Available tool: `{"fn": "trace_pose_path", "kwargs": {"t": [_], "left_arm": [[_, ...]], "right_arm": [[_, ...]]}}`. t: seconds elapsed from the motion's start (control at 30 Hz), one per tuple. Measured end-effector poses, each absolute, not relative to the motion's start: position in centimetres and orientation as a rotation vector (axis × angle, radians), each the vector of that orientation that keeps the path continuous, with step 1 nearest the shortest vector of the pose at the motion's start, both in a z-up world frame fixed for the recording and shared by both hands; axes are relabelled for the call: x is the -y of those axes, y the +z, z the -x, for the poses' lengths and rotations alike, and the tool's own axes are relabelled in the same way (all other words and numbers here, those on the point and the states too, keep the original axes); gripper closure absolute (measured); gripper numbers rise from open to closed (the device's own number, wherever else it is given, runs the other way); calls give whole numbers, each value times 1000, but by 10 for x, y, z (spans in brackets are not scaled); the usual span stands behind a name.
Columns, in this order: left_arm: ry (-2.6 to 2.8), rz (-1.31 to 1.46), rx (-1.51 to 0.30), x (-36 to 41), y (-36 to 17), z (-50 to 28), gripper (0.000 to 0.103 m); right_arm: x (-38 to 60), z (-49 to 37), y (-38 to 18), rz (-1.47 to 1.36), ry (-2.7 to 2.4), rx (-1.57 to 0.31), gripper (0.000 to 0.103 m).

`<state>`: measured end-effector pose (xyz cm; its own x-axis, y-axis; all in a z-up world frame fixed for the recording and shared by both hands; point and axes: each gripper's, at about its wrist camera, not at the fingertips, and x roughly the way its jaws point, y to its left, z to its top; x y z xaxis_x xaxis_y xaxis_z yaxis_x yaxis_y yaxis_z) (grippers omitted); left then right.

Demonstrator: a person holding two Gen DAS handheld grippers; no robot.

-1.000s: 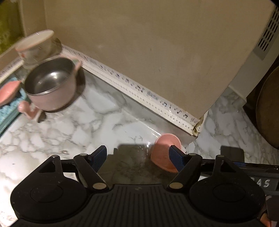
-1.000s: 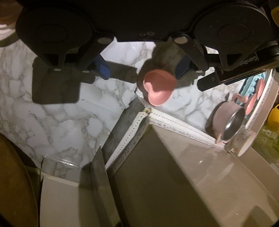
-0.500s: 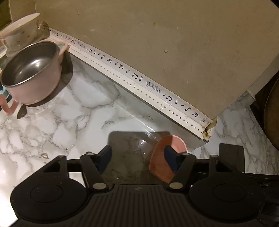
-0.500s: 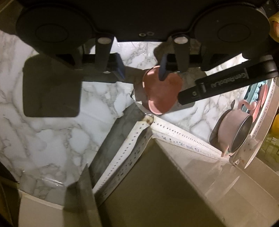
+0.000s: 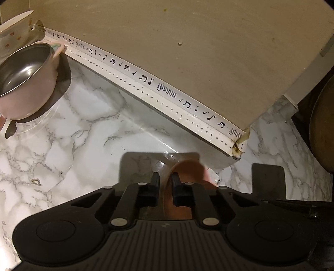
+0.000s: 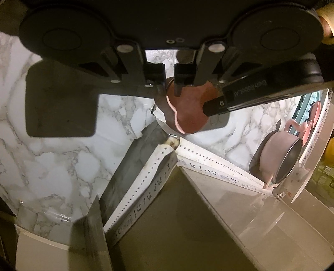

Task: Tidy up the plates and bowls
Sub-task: 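Reach both grippers to the pink heart-shaped bowl and grasp its rim, then lift the heart bowl with both grippers and carry it to the pink bowl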

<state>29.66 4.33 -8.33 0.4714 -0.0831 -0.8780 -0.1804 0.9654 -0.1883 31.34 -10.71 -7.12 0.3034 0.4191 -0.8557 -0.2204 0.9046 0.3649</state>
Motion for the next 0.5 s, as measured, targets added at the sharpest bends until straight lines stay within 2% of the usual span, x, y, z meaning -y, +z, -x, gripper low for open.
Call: {"fn": "trace_pose_path", "kwargs": {"t": [0.5], "left_arm": [[56, 250, -1083, -41, -50, -252, 94]], "right_arm": [[105, -279, -44, -170, 471, -1190, 101]]}}
